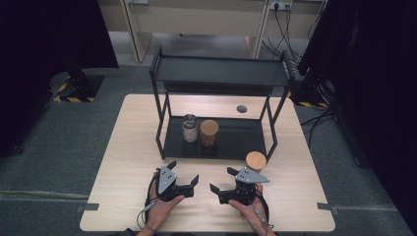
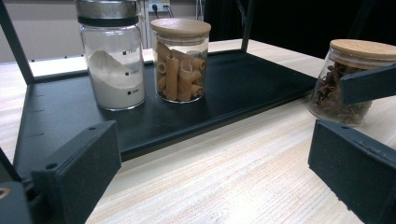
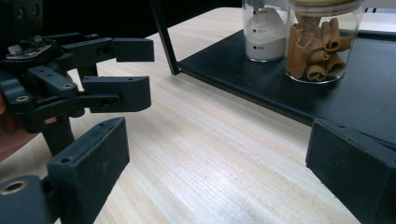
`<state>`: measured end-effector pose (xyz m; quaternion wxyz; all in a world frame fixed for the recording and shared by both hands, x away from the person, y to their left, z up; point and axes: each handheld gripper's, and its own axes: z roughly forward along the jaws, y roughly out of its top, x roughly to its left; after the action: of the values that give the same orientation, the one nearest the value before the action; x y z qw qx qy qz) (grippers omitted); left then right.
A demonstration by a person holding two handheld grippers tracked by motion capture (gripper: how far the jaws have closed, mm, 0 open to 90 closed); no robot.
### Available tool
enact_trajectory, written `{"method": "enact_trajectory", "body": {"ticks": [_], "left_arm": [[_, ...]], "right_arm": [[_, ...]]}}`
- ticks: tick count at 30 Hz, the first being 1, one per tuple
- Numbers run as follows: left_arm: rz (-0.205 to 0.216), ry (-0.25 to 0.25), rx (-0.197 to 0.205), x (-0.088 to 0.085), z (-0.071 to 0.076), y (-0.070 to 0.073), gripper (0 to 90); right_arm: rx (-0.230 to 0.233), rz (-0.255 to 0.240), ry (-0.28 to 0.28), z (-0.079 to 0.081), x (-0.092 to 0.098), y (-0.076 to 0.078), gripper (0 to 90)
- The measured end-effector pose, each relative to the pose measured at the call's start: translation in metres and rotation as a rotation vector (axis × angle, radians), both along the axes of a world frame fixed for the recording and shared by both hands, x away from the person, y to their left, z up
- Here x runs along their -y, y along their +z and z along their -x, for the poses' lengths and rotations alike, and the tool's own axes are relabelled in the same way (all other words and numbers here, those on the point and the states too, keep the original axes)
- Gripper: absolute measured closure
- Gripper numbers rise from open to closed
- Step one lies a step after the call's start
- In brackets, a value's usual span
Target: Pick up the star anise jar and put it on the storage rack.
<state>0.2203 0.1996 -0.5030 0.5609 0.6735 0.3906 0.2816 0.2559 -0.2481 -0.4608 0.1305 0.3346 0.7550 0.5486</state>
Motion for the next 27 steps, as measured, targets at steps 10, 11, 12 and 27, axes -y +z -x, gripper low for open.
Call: {"method": "enact_trajectory", "body": {"ticks": [10, 11, 12, 27], "left_arm": [[0.000, 0.000, 0.004, 0.000, 0.001, -0.001, 2.1], [0.001, 0.000, 0.004, 0.000, 0.001, -0.001, 2.1], [0.001, 0.000, 0.004, 0.000, 0.001, -0.001, 2.1], [0.001, 0.000, 0.005, 0.000, 0.001, -0.001, 2.1]], "right_arm": [[0.000, -0.007, -0.003, 0.007, 0.006, 0.000, 6.4], [0.000, -0.008, -0.004, 0.008, 0.007, 0.000, 6.4], [0.000, -0.009, -0.005, 0.009, 0.008, 0.000, 6.4], [0.009, -0.007, -0.006, 0.020, 0.015, 0.000, 6.4]]}}
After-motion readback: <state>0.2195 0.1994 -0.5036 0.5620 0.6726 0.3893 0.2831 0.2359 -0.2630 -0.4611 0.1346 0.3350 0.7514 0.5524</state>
